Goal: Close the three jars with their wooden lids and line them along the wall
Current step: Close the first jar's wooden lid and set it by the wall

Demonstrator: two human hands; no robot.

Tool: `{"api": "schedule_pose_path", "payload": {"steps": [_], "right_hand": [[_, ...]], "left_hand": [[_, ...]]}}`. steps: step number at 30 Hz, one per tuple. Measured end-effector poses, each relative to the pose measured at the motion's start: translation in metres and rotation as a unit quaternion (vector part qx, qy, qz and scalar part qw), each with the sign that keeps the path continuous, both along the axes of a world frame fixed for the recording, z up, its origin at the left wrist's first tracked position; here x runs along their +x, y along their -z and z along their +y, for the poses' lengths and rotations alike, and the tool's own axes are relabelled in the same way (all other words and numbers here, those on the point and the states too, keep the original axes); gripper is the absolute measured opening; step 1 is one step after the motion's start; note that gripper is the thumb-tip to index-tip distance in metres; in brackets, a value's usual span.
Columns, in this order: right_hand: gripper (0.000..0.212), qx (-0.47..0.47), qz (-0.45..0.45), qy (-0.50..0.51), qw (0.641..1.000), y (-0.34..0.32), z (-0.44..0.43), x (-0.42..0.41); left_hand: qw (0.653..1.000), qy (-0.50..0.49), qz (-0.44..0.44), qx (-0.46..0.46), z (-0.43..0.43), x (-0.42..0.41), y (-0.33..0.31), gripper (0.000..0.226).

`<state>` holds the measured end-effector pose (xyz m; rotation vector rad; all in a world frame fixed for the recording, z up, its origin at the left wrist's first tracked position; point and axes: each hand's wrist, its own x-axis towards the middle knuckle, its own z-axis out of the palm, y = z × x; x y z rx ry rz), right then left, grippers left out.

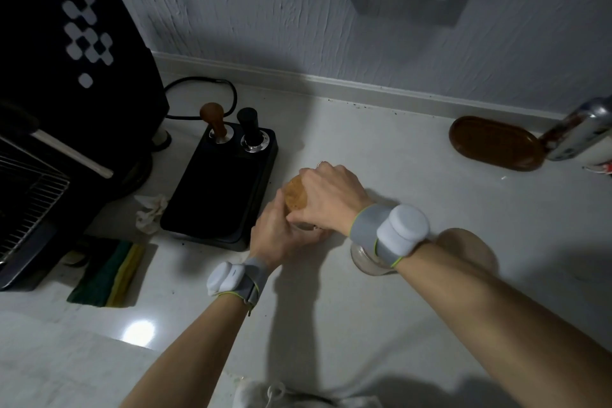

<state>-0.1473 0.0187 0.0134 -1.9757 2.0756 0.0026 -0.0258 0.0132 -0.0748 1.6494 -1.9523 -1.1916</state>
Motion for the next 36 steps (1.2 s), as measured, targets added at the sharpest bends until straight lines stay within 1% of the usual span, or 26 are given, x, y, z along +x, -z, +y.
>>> {"api": "schedule_pose_path", "payload": {"steps": [3,8,13,16,21,26,28,30,32,36], "right_hand": [[0.060,-0.022,0.009,0.023,0.999,0.003,0.001,0.005],[0.069,0.026,-0.030,0.013,0.999,0.009,0.005,-0.004],[0.069,0.021,-0.043,0.015,0.999,0.008,0.000,-0.016],[0.075,0.002,-0.047,0.026,0.999,0.004,-0.014,-0.029],[0.082,-0.021,-0.064,0.059,0.996,-0.002,-0.048,-0.058],[0.084,-0.039,-0.080,0.086,0.992,-0.007,-0.090,-0.087],[0.083,-0.042,-0.082,0.094,0.991,-0.006,-0.109,-0.101],[0.081,-0.049,-0.081,0.099,0.991,-0.005,-0.125,-0.112],[0.082,-0.054,-0.080,0.108,0.989,-0.005,-0.140,-0.124],[0.076,-0.043,-0.077,0.112,0.990,0.001,-0.167,-0.139]], "left_hand": [[1.000,0.007,0.008,-0.011,0.000,0.001,0.000,0.103],[1.000,0.008,0.008,-0.013,-0.003,0.003,0.002,0.103],[1.000,0.015,0.015,-0.023,-0.013,-0.006,0.001,0.095],[0.999,0.018,0.018,-0.032,-0.029,-0.018,-0.005,0.084],[0.999,0.020,0.026,-0.038,-0.070,-0.045,-0.019,0.081],[0.998,0.025,0.033,-0.046,-0.116,-0.077,-0.029,0.072],[0.998,0.027,0.036,-0.046,-0.135,-0.092,-0.032,0.078],[0.998,0.032,0.031,-0.050,-0.152,-0.106,-0.033,0.091],[0.997,0.038,0.027,-0.056,-0.167,-0.120,-0.032,0.099],[0.998,0.033,0.029,-0.053,-0.193,-0.135,-0.025,0.101]]}}
